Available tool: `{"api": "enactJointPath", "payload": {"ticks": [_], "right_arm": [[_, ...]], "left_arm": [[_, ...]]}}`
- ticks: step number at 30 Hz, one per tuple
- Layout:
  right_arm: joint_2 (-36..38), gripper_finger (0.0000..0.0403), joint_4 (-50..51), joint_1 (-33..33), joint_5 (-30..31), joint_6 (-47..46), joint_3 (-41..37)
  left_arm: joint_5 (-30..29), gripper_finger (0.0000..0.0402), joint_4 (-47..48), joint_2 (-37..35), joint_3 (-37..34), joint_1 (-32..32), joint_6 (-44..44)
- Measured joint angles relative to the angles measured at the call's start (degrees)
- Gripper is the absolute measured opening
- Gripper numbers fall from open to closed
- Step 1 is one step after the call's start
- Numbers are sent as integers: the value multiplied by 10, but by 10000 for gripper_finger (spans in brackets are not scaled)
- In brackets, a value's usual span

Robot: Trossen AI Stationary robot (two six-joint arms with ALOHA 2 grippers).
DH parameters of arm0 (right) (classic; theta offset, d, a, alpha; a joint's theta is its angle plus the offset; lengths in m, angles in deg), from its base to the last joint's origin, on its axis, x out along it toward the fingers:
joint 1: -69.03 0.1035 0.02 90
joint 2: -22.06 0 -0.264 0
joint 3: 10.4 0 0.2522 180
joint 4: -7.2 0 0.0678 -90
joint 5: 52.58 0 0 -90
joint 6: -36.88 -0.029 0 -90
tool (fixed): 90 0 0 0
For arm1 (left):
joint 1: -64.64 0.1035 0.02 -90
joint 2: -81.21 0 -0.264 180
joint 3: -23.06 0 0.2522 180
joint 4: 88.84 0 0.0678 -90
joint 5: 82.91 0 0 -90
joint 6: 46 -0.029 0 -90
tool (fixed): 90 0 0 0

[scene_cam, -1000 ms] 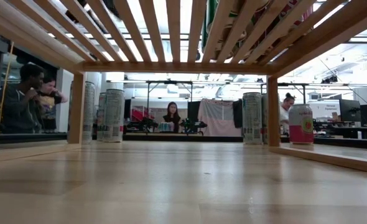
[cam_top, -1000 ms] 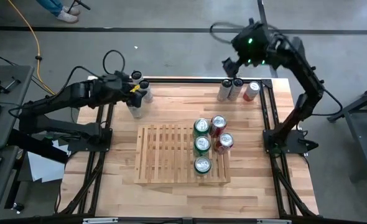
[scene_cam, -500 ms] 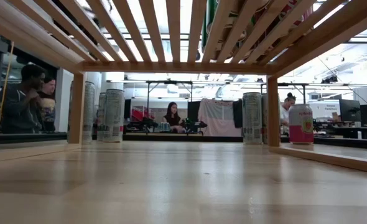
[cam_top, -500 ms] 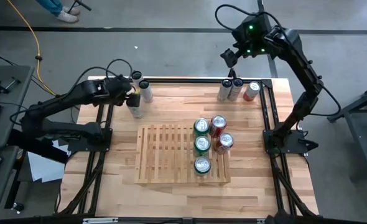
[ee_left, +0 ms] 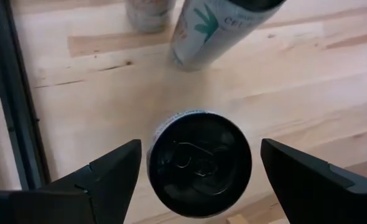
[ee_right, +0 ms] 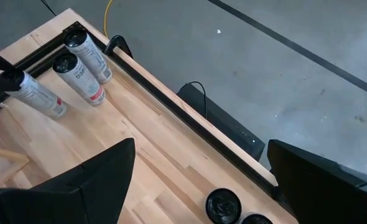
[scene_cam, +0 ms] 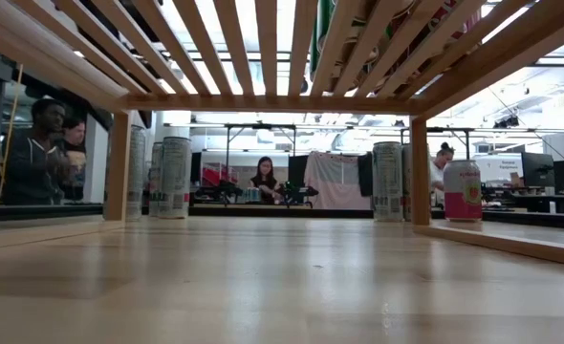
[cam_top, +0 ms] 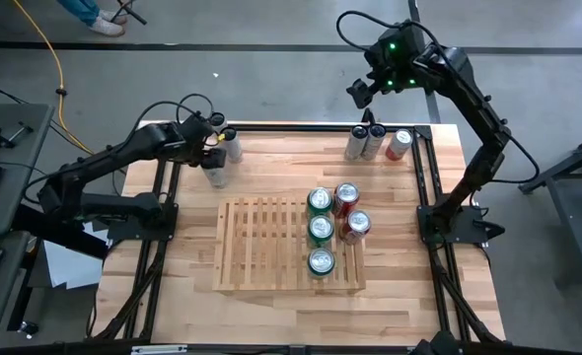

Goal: Place canned beverage on shelf
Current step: Put the bottom left white-pink soda can on the shelf

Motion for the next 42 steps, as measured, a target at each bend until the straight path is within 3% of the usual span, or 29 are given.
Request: {"api": "enactJointPath", "payload": {"ticks": [14, 30, 35, 42], "right_arm": [[0, 351, 0, 0, 0, 0, 0], [0, 351, 15, 0, 0, -5, 0], [0, 351, 20, 0, 0, -13, 0], [0, 351, 20, 0, 0, -15, 0]], "left_arm": [[53, 321, 7, 38, 0, 9, -152], [53, 321, 65, 40, 57, 16, -577], [48, 321, 99, 56, 57, 16, -658], [45, 321, 75, 87, 57, 16, -733]]}}
